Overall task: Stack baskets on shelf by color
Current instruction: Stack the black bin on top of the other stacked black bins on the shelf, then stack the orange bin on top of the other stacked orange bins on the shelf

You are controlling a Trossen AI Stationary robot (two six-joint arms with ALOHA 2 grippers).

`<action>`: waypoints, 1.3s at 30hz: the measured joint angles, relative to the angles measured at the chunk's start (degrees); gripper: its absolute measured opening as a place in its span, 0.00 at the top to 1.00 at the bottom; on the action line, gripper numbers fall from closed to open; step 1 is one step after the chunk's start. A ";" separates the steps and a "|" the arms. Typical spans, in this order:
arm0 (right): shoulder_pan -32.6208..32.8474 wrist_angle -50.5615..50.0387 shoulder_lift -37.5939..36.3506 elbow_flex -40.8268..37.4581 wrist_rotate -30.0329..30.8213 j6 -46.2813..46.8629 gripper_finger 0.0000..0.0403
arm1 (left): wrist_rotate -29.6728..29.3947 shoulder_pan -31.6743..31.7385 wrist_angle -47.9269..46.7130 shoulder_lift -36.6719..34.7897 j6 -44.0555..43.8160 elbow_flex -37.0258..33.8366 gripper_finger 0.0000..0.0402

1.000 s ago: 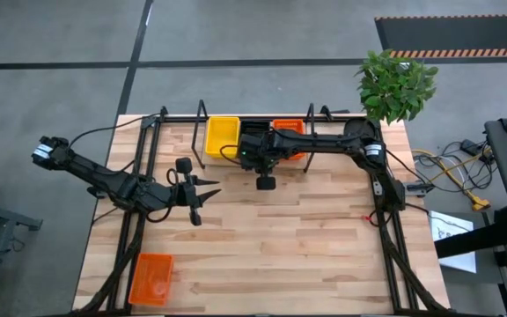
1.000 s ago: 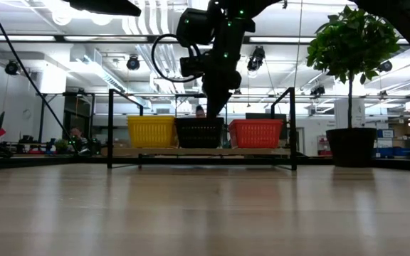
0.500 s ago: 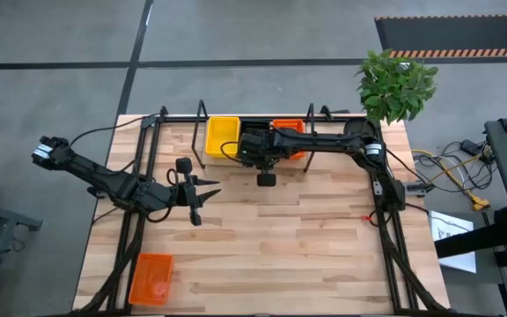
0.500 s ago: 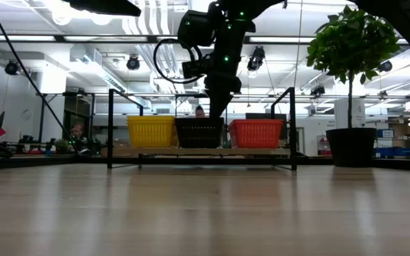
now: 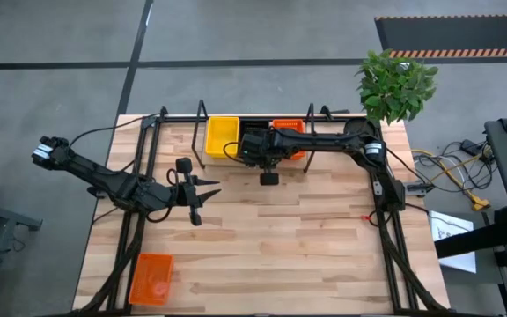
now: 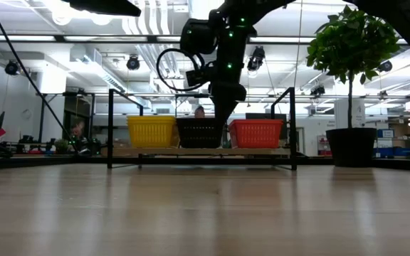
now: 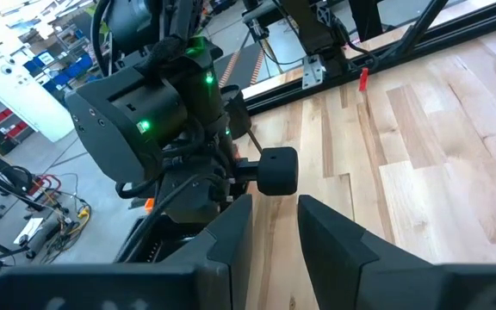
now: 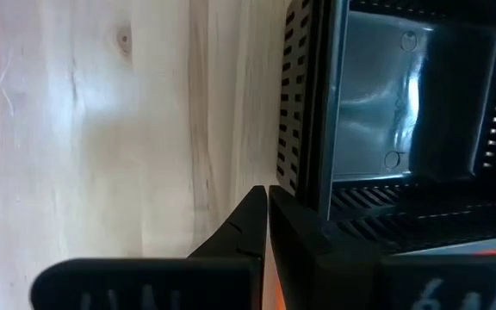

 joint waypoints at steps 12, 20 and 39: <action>0.25 0.02 -0.40 0.07 -3.53 1.06 0.98 | -0.02 -0.02 -0.02 0.00 -0.02 -0.02 0.80; 4.93 -0.15 -6.61 -3.06 -7.56 4.18 0.98 | 0.00 -0.02 0.00 0.00 -0.07 -0.02 0.80; 21.96 63.08 -26.30 -48.38 -7.72 3.68 0.98 | 0.00 0.00 0.41 0.02 -0.59 -0.02 0.80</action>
